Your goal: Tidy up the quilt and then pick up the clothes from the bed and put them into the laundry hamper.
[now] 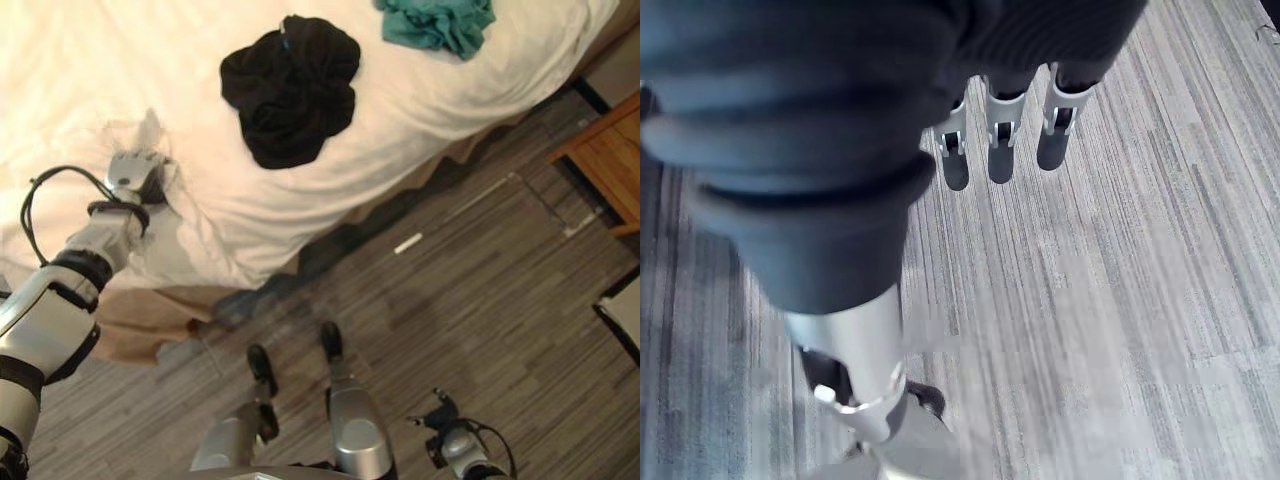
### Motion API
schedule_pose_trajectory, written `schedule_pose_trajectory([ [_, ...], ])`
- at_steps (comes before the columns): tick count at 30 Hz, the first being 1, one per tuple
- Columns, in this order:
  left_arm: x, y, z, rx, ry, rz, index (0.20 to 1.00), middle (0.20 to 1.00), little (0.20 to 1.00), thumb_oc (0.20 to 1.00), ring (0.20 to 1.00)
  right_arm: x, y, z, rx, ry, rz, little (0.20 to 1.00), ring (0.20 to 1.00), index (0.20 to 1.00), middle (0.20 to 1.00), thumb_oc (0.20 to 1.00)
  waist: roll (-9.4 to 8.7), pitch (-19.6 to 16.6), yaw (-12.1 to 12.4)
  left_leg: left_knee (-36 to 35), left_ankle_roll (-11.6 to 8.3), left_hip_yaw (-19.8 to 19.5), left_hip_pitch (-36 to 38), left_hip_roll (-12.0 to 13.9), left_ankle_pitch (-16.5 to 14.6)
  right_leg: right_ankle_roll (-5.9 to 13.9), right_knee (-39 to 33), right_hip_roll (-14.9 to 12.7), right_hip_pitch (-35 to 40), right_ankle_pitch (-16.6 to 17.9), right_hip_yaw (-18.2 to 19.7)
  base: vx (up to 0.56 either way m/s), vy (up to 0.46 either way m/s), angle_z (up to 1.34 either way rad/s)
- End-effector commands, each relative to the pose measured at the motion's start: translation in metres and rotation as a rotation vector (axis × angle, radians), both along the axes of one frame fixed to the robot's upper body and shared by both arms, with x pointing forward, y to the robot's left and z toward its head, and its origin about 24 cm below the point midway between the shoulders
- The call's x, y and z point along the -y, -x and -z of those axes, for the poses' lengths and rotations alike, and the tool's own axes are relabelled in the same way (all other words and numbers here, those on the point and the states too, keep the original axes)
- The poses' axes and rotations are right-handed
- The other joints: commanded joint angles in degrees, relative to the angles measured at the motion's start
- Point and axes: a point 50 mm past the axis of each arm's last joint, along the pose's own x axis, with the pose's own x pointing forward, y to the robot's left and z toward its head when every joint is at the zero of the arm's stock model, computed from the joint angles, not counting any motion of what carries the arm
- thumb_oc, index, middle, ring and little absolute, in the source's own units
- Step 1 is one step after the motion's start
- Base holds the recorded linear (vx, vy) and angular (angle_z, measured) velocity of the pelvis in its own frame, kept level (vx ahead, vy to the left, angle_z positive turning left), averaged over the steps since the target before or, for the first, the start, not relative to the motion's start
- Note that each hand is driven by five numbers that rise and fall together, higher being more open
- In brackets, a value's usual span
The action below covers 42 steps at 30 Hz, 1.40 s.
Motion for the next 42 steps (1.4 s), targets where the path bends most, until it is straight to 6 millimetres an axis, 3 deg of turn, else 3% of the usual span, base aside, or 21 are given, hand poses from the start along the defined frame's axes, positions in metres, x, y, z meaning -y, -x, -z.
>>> schedule_pose_trajectory([
  [1,-0.06,0.045,0.048,-0.204,0.0,-0.256,0.2,0.2,0.2,0.2,0.2,0.043,0.006,-0.02,0.076,0.091,0.155,1.0,1.0,1.0,1.0,1.0,-2.83,-4.75,2.06,0.07,-1.88,0.15,2.3,2.01,-0.83,7.57,3.04,-3.58,-3.4,-1.13,1.73,0.05,0.009,-0.22],
  [3,-0.082,0.078,0.079,-0.264,0.087,-0.354,0.2,0.2,0.2,0.2,0.2,0.069,-0.013,-0.05,0.212,0.162,0.188,1.0,1.0,1.0,1.0,1.0,-2.83,-5.95,2.75,0.07,-1.95,0.12,3.98,1.88,-1.63,7.58,2.74,-3.73,-1.51,-1.65,1.25,0.07,0.031,-0.16],
  [4,-0.101,0.12,0.113,-0.318,0.196,-0.469,0.2,0.2,0.2,0.2,0.2,0.092,-0.027,-0.084,0.335,0.261,0.17,1.0,1.0,1.0,1.0,1.0,-2.81,-7.25,3.62,0.07,-1.99,0.05,5.63,1.7,-2.19,7.44,2.54,-3.7,0.46,-2.2,0.85,0.07,0.03,-0.02],
  [5,-0.101,0.121,0.114,-0.319,0.198,-0.47,0.2,0.2,0.2,0.2,0.2,0.092,-0.027,-0.085,0.333,0.262,0.168,1.0,1.0,1.0,1.0,1.0,-2.78,-7.42,3.49,0.07,-2.01,0.02,5.4,1.68,-1.93,7.4,2.49,-3.72,0.28,-1.98,0.83,0.09,0.027,-0.03],
  [9,-0.119,0.238,0.183,-0.444,0.4,-0.761,0.209,0.209,0.209,0.209,0.209,0.102,-0.075,-0.187,0.717,0.444,0.006,1.0,1.0,1.0,1.0,1.0,-3.22,-10.36,6.68,0.07,-2.01,-0.95,8.63,1.51,-3.4,7.24,1.95,-4.0,4.57,-3.28,-0.44,0.1,0.008,0.13],
  [10,-0.119,0.257,0.191,-0.463,0.42,-0.803,0.799,0.799,0.799,0.799,0.799,0.098,-0.085,-0.203,0.775,0.461,-0.039,1.0,1.0,1.0,1.0,1.0,-3.44,-10.72,7.52,0.07,-1.98,-1.22,8.98,1.51,-3.5,7.18,1.96,-4.03,5.15,-3.48,-0.8,0.06,-0.007,0.07],
  [11,-0.119,0.257,0.192,-0.463,0.421,-0.805,1.0,1.0,1.0,1.0,1.0,0.098,-0.085,-0.204,0.775,0.461,-0.041,1.0,1.0,1.0,1.0,1.0,-3.48,-10.77,7.41,0.07,-1.98,-1.23,8.76,1.49,-3.19,7.13,1.95,-4.06,4.95,-3.23,-0.79,0.03,-0.027,0.18],
  [12,-0.115,0.287,0.205,-0.499,0.457,-0.877,1.0,1.0,1.0,1.0,1.0,0.08,-0.108,-0.23,0.896,0.449,-0.124,1.0,1.0,1.0,1.0,1.0,-3.9,-11.08,9.38,0.07,-1.94,-1.98,9.3,1.48,-3.47,7.03,1.97,-4.03,5.95,-3.8,-1.48,0.01,-0.042,0.3],
  [14,-0.114,0.296,0.209,-0.508,0.47,-0.904,1.0,1.0,1.0,1.0,1.0,0.068,-0.121,-0.243,0.955,0.425,-0.173,1.0,1.0,1.0,1.0,1.0,-4.25,-11.01,10.26,0.07,-1.93,-2.54,9.05,1.41,-3.03,6.92,1.95,-4.1,6.09,-3.7,-1.9,-0.02,-0.048,0.33],
  [15,-0.105,0.317,0.22,-0.571,0.481,-0.937,1.0,1.0,1.0,1.0,1.0,0.042,-0.15,-0.27,1.054,0.388,-0.27,0.206,0.206,0.206,0.206,0.206,-4.75,-10.53,12.58,0.07,-1.88,-3.51,8.8,1.45,-2.88,6.83,1.88,-4.13,6.4,-4.05,-2.67,-0.07,-0.053,0.27],
  [17,-0.102,0.327,0.225,-0.601,0.488,-0.959,1.0,1.0,1.0,1.0,1.0,0.026,-0.162,-0.282,1.098,0.367,-0.319,0.2,0.2,0.2,0.2,0.2,-4.98,-10.17,13.29,0.07,-1.89,-3.99,8.15,1.38,-2.28,6.7,1.86,-4.2,5.96,-3.76,-3.14,-0.05,-0.045,0.3],
  [20,-0.076,0.346,0.244,-0.724,0.511,-0.948,1.0,1.0,1.0,1.0,1.0,-0.041,-0.207,-0.339,1.258,0.278,-0.514,0.2,0.2,0.2,0.2,0.2,-5.41,-6.08,17.27,0.09,-2.01,-6.31,4.65,1.47,-0.29,6.36,2.46,-4.33,3.53,-3.33,-4.69,-0.23,-0.072,0.51],
  [22,-0.054,0.32,0.252,-0.728,0.526,-0.826,1.0,1.0,1.0,1.0,1.0,-0.091,-0.234,-0.395,1.384,0.191,-0.589,0.2,0.2,0.2,0.2,0.2,-4.43,-0.86,20.36,0.41,-2.55,-8.56,-0.8,1.87,2.01,6.02,4.89,-4.46,-1.48,-3.19,-6.46,-0.3,-0.051,0.42],
  [24,-0.049,0.309,0.252,-0.717,0.529,-0.785,1.0,1.0,1.0,1.0,1.0,-0.1,-0.239,-0.405,1.394,0.181,-0.598,0.2,0.2,0.2,0.2,0.2,-4.11,-0.12,20.75,0.53,-2.75,-9.01,-2.32,1.93,2.54,5.95,5.61,-4.49,-2.79,-3.25,-7.11,-0.14,-0.024,0.43],
  [30,-0.004,0.224,0.243,-0.606,0.545,-0.462,1.0,1.0,1.0,1.0,1.0,-0.154,-0.261,-0.393,1.313,0.064,-0.628,0.2,0.2,0.2,0.2,0.2,-0.73,4.85,23.4,1.24,-3.38,-11.7,-10.49,1.59,5.05,5.69,9.6,-5.84,-10.03,-4.15,-10.14,-0.14,-0.025,0.45],
  [31,0.02,0.19,0.233,-0.538,0.57,-0.34,1.0,1.0,1.0,1.0,1.0,-0.174,-0.265,-0.374,1.255,-0.005,-0.622,0.2,0.2,0.2,0.2,0.2,0.97,5.81,24.01,1.67,-3.35,-12.36,-13.54,1.13,5.72,5.58,11.86,-6.24,-13.34,-5.02,-11.2,-0.09,-0.002,0.34],
  [34,0.057,0.16,0.223,-0.478,0.609,-0.191,1.0,1.0,1.0,1.0,1.0,-0.225,-0.258,-0.311,1.08,-0.121,-0.709,0.2,0.2,0.2,0.2,0.2,2.72,7.28,24.69,3.07,-3.18,-12.47,-16.05,0.62,5.68,5.41,14.36,-6.73,-16.08,-6.04,-11.72,-0.09,0.024,0.19],
  [35,0.057,0.16,0.223,-0.478,0.609,-0.191,1.0,1.0,1.0,1.0,1.0,-0.225,-0.258,-0.311,1.08,-0.12,-0.709,0.2,0.2,0.2,0.2,0.2,2.75,7.17,24.67,3.09,-3.14,-12.51,-16.3,0.62,5.87,5.4,14.15,-6.71,-16.2,-5.73,-11.76,0.01,0.028,-0.05],
  [38,0.065,0.158,0.224,-0.474,0.609,-0.18,1.0,1.0,1.0,1.0,1.0,-0.272,-0.223,-0.248,0.917,-0.282,-0.863,0.2,0.2,0.2,0.2,0.2,2.18,6.24,23.96,2.29,-3.05,-12.21,-14.65,0.62,5.54,5.33,12.88,-6.35,-14.45,-5.82,-11.54,0.04,0.021,-0.13],
  [40,0.066,0.167,0.23,-0.504,0.585,-0.191,1.0,1.0,1.0,1.0,1.0,-0.32,-0.169,-0.213,0.772,-0.487,-1.137,0.2,0.2,0.2,0.2,0.2,0.48,4.6,23.11,1.21,-3.18,-12.08,-11.83,0.74,4.44,5.28,10.87,-5.94,-11.16,-6.11,-11.26,0.1,-0.006,-0.05],
  [42,0.064,0.171,0.232,-0.52,0.577,-0.196,1.0,1.0,1.0,1.0,1.0,-0.331,-0.152,-0.207,0.729,-0.547,-1.23,0.2,0.2,0.2,0.2,0.2,-0.25,3.47,22.73,0.93,-3.11,-12.23,-10.58,0.76,4.21,5.32,9.69,-5.84,-9.39,-5.73,-11.21,0.1,-0.039,-0.04],
])
